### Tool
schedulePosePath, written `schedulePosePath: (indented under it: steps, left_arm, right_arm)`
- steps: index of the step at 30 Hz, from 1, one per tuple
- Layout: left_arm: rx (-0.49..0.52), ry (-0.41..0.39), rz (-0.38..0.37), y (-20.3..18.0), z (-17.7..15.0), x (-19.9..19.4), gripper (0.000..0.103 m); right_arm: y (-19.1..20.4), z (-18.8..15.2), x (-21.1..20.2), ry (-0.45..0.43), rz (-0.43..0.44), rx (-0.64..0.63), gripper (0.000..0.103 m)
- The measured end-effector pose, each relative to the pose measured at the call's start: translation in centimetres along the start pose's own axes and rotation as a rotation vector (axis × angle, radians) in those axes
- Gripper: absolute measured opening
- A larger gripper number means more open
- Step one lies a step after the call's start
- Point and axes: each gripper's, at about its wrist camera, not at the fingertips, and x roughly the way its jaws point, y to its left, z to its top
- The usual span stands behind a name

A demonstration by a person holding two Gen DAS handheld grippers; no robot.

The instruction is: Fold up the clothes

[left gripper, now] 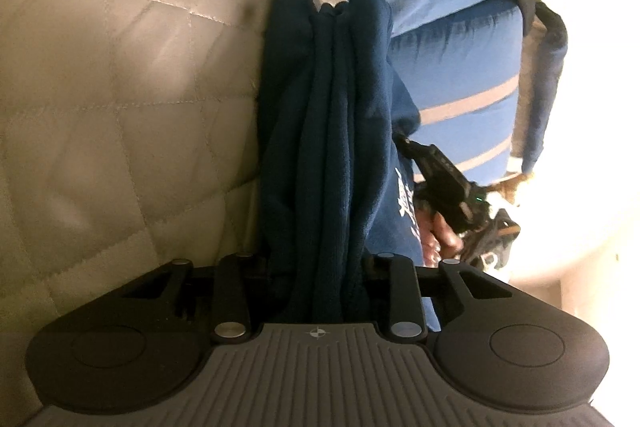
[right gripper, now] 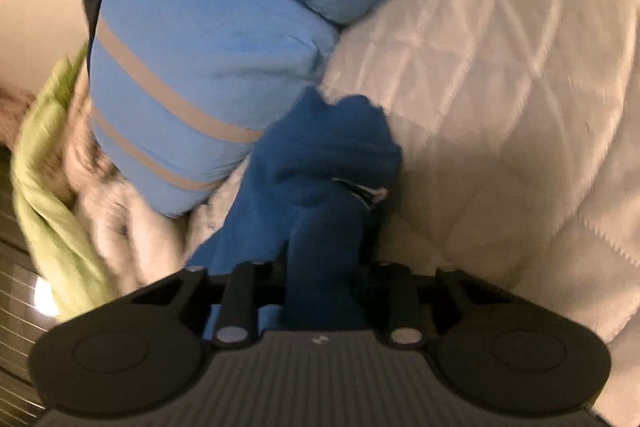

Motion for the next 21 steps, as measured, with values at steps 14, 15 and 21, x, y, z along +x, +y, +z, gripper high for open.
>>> schedulePosePath:
  steps: [14,15,21]
  left_arm:
    - [0.101,-0.06,0.096,-5.6,-1.4,-2.5,0.028]
    - [0.114,-0.063,0.101,-6.1,-1.4,-2.8,0.028]
    - [0.163,-0.135,0.121,-8.8,-0.6,-6.3,0.027]
  right_arm:
    - [10.8,-2.4,-4.5,-0.139,-0.279,-0.31,0.021]
    - [11.1,-2.4,-4.9,-0.145,-0.272,-0.308,0.021]
    - [13.4,-2.6,-6.4,-0.176,-0.239,-0.319,0.021]
